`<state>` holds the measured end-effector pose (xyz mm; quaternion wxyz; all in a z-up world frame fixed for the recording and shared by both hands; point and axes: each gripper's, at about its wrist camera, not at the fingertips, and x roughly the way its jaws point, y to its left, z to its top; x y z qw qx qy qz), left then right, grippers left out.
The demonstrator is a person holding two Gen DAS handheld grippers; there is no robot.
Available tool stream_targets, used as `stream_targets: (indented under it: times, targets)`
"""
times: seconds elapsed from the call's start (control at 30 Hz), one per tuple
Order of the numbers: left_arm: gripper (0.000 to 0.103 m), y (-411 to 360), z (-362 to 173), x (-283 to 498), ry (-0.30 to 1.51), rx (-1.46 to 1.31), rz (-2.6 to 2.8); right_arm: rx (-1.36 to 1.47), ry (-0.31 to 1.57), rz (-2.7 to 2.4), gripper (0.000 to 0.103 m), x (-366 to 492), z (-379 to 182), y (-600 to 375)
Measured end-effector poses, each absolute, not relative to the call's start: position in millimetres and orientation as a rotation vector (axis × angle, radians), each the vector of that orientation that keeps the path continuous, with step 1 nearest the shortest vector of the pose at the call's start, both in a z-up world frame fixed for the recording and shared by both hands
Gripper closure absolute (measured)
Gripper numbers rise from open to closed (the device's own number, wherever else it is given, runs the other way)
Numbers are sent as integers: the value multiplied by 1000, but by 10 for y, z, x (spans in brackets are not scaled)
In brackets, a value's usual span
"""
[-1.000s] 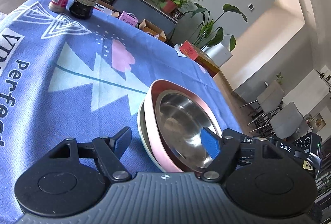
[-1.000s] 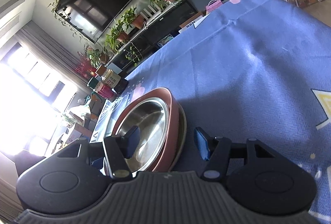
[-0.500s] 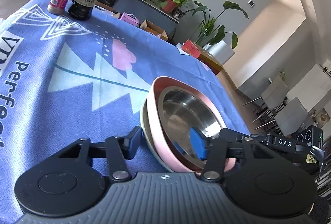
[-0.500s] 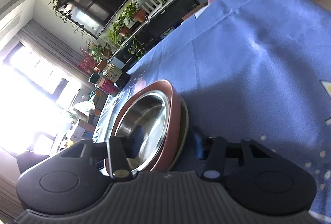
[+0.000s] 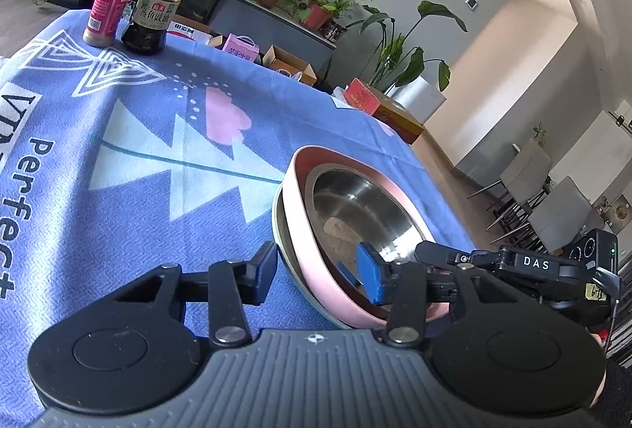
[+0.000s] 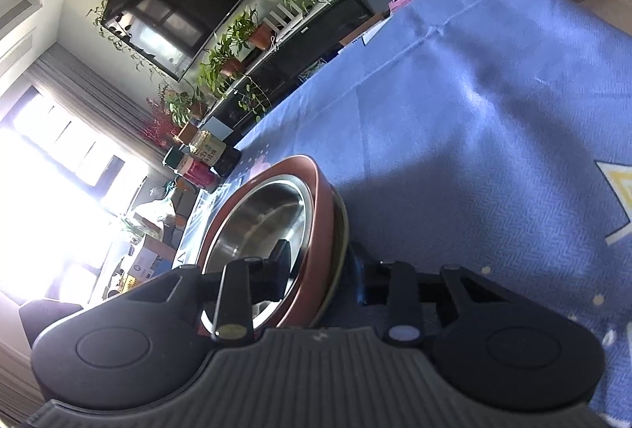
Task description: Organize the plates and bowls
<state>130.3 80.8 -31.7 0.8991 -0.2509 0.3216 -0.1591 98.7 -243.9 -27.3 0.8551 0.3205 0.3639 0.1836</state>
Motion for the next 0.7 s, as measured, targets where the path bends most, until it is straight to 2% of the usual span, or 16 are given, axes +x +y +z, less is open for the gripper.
stream_targets:
  times: [0.7]
  targets:
    - [65,818,-88,1093,596,-475,-324,667,735,425,61,916,-102,-2410]
